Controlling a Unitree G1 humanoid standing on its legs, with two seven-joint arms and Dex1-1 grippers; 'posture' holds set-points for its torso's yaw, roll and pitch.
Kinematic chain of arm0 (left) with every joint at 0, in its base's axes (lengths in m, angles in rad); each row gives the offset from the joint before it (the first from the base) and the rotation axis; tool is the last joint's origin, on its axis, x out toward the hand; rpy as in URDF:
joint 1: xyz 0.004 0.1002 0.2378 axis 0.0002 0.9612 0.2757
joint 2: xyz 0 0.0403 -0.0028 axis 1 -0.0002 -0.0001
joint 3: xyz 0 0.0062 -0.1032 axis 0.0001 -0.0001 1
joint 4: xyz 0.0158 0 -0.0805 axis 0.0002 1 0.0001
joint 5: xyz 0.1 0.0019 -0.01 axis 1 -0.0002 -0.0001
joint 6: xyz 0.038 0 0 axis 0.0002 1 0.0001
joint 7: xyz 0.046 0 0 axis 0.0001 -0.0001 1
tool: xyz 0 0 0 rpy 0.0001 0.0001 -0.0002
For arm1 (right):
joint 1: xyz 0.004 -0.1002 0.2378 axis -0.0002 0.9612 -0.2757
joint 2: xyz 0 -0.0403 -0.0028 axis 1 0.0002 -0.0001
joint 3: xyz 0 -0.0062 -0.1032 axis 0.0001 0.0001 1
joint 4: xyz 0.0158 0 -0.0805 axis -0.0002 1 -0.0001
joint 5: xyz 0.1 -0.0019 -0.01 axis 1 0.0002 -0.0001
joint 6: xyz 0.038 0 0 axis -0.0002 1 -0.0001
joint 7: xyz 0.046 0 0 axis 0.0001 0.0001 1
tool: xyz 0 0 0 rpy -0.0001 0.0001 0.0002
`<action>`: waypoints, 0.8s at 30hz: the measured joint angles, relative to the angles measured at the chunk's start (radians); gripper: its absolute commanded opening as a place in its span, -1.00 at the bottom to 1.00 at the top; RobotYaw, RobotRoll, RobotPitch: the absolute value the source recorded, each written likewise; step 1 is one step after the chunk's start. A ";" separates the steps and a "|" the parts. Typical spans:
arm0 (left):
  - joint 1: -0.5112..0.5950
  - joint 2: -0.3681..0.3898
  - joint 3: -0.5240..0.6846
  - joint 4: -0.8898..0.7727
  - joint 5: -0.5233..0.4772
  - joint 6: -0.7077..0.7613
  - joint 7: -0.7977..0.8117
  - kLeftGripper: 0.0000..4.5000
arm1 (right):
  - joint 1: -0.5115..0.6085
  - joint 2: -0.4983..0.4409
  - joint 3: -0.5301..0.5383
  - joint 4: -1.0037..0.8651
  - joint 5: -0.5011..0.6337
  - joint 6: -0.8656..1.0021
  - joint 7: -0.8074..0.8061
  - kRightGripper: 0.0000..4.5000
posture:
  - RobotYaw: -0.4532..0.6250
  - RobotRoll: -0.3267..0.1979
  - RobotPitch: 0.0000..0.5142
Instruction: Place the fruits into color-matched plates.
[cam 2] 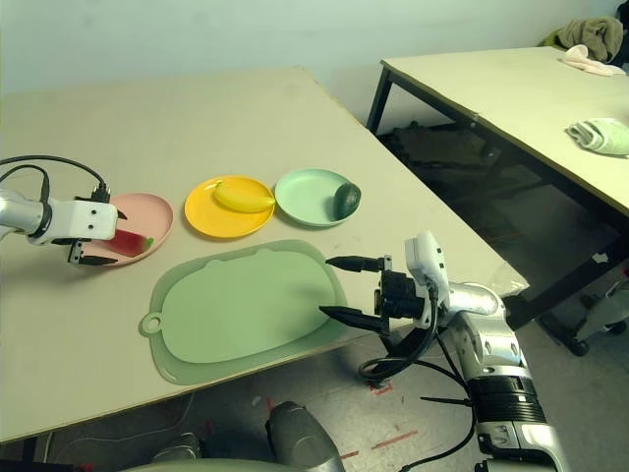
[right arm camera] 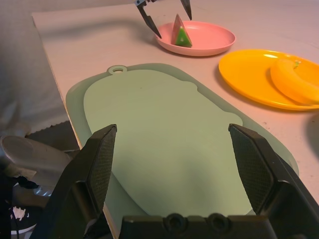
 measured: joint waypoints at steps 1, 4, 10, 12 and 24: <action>0.000 0.003 0.009 0.000 -0.003 -0.001 -0.006 0.99 | -0.001 0.000 0.000 0.001 0.000 0.000 0.000 1.00 | -0.70 0.25 -0.97; 0.000 0.012 0.061 -0.004 -0.043 -0.004 -0.044 0.99 | -0.002 0.000 0.000 0.006 0.000 -0.001 -0.006 1.00 | -0.70 0.25 -0.97; 0.013 0.039 0.250 -0.070 -0.240 0.099 -0.163 0.99 | -0.002 0.010 -0.041 0.016 0.000 -0.004 -0.092 1.00 | -0.65 0.25 -0.97; 0.054 0.053 0.326 -0.120 -0.323 0.169 -0.199 0.99 | -0.002 0.023 -0.069 0.017 0.000 -0.005 -0.141 1.00 | -0.64 0.25 -0.97; 0.793 -0.128 0.852 -0.946 -0.854 0.815 0.135 0.99 | 0.028 0.116 -0.211 0.036 -0.073 -0.125 -0.522 1.00 | -0.55 0.25 -0.81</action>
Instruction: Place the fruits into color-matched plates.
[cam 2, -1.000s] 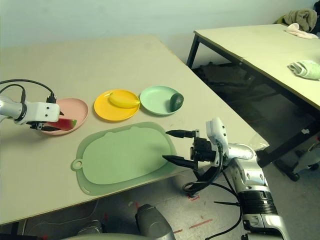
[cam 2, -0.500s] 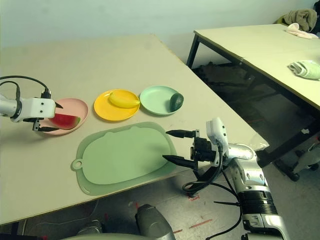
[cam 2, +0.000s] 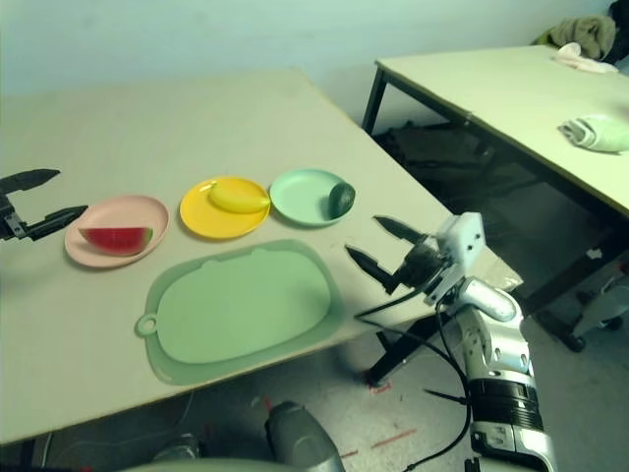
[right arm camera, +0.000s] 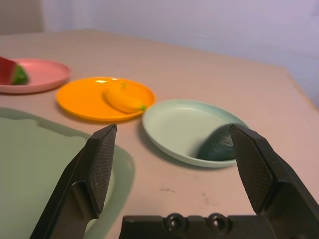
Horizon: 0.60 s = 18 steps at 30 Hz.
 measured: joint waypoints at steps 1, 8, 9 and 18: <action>0.041 -0.058 0.028 -0.050 -0.013 0.021 0.078 0.99 | 0.007 0.007 -0.001 0.009 -0.011 -0.011 -0.025 1.00 | -0.55 0.25 -0.80; 0.192 -0.252 0.047 -0.226 -0.006 0.055 0.348 0.99 | 0.023 0.042 -0.001 0.055 -0.048 -0.072 -0.100 1.00 | -0.49 0.25 -0.72; 0.215 -0.276 0.038 -0.239 0.002 0.053 0.367 0.99 | 0.023 0.045 -0.001 0.070 -0.051 -0.080 -0.107 1.00 | -0.47 0.25 -0.70; 0.302 -0.372 -0.028 -0.326 0.050 0.054 0.475 0.99 | -0.015 0.072 -0.005 0.227 -0.075 -0.167 -0.179 1.00 | -0.43 0.25 -0.61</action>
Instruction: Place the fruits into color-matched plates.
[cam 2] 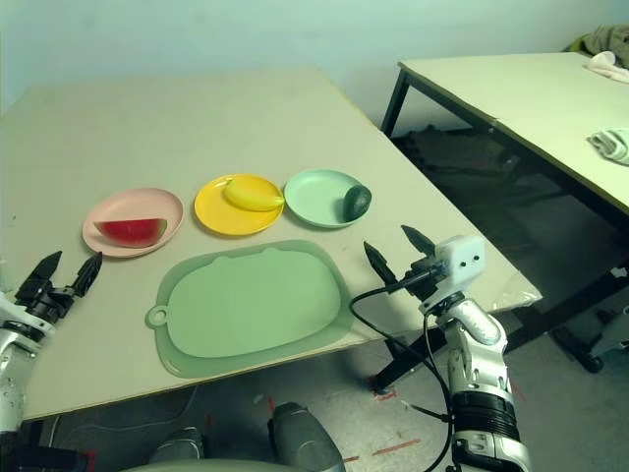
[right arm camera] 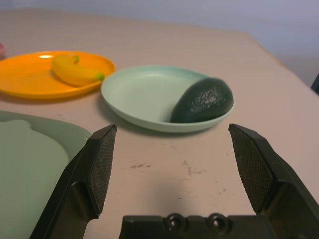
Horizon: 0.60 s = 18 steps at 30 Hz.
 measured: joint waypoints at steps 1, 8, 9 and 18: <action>0.002 -0.006 -0.005 -0.008 0.002 0.000 0.008 0.99 | -0.006 -0.002 -0.002 0.017 0.000 -0.005 -0.004 1.00 | -0.44 0.25 -0.62; 0.029 -0.090 -0.089 -0.042 0.043 -0.015 0.055 0.99 | -0.052 -0.092 -0.057 0.169 0.008 -0.056 0.013 1.00 | -0.48 0.25 -0.57; 0.030 -0.095 -0.099 -0.043 0.047 -0.016 0.059 0.99 | -0.060 -0.106 -0.065 0.190 0.011 -0.060 0.019 1.00 | -0.49 0.25 -0.57; -0.010 -0.118 -0.149 -0.047 0.078 -0.039 0.094 0.99 | -0.136 -0.174 -0.096 0.306 0.028 -0.072 0.102 1.00 | -0.50 0.25 -0.59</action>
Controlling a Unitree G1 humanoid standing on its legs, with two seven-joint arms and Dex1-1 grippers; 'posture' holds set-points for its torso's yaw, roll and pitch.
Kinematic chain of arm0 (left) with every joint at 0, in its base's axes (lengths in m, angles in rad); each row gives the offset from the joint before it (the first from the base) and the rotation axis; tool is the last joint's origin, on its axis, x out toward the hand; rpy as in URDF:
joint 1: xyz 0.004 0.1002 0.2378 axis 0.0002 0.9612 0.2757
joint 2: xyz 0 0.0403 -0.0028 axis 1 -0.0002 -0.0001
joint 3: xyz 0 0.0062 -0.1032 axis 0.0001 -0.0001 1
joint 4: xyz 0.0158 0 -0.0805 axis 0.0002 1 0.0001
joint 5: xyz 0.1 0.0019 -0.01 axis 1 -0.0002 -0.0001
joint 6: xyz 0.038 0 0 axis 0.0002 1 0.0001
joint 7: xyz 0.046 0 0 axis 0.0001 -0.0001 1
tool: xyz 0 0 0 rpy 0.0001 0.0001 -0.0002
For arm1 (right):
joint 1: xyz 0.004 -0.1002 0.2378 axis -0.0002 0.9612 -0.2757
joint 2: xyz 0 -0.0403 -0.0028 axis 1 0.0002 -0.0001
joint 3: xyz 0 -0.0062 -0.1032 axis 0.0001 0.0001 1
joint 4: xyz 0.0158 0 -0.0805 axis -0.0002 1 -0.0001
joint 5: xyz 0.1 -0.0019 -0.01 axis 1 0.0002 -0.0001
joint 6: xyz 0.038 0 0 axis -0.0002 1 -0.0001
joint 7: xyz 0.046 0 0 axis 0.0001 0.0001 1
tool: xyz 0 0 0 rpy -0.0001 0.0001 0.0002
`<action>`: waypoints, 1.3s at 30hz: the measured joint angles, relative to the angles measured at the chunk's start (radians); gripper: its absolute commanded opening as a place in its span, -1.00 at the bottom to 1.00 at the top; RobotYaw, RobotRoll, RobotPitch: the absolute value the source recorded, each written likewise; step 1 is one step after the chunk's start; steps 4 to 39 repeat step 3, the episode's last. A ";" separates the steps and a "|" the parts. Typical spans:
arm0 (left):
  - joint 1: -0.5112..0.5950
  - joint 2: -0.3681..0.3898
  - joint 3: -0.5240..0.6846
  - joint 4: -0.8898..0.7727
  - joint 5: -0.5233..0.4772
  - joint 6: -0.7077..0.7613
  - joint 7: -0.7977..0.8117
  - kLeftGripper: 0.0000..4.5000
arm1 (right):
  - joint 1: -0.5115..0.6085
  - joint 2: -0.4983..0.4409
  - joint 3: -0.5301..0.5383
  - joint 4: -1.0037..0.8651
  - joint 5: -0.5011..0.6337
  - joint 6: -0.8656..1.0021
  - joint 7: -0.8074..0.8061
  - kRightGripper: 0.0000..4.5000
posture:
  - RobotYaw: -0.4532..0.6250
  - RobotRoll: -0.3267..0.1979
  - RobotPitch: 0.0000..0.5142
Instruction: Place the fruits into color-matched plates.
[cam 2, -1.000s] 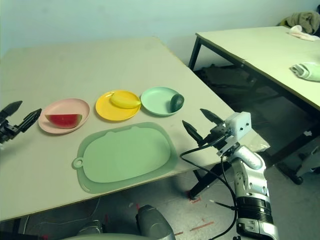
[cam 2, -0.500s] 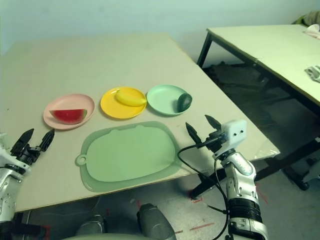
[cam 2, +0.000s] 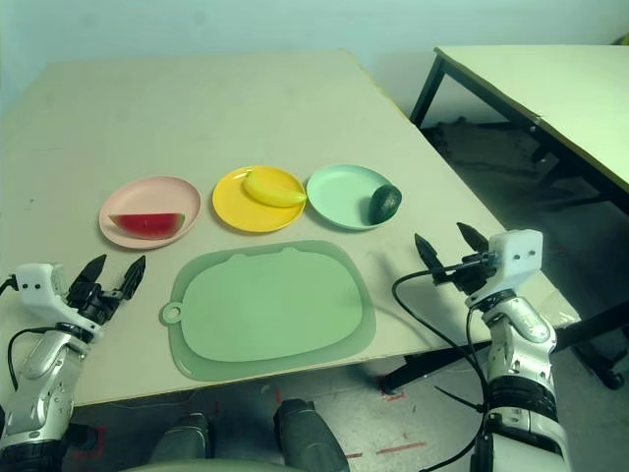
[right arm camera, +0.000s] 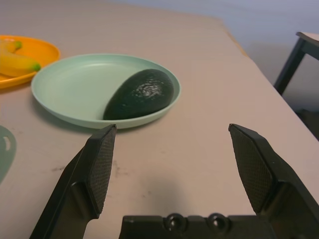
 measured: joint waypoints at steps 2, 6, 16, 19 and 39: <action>0.000 -0.006 -0.003 0.000 0.006 -0.004 0.014 0.99 | -0.018 -0.013 0.000 0.016 0.000 0.001 0.016 1.00 | -0.50 0.25 -0.62; 0.001 -0.009 -0.004 0.000 0.009 -0.009 0.020 0.99 | -0.029 -0.020 0.000 0.025 0.000 0.000 0.021 1.00 | -0.50 0.25 -0.64; 0.001 -0.009 -0.004 0.000 0.009 -0.009 0.020 0.99 | -0.029 -0.020 0.000 0.025 0.000 0.000 0.021 1.00 | -0.50 0.25 -0.64; 0.001 -0.009 -0.004 0.000 0.009 -0.009 0.020 0.99 | -0.029 -0.020 0.000 0.025 0.000 0.000 0.021 1.00 | -0.50 0.25 -0.64; 0.001 -0.009 -0.004 0.000 0.009 -0.009 0.020 0.99 | -0.029 -0.020 0.000 0.025 0.000 0.000 0.021 1.00 | -0.50 0.25 -0.64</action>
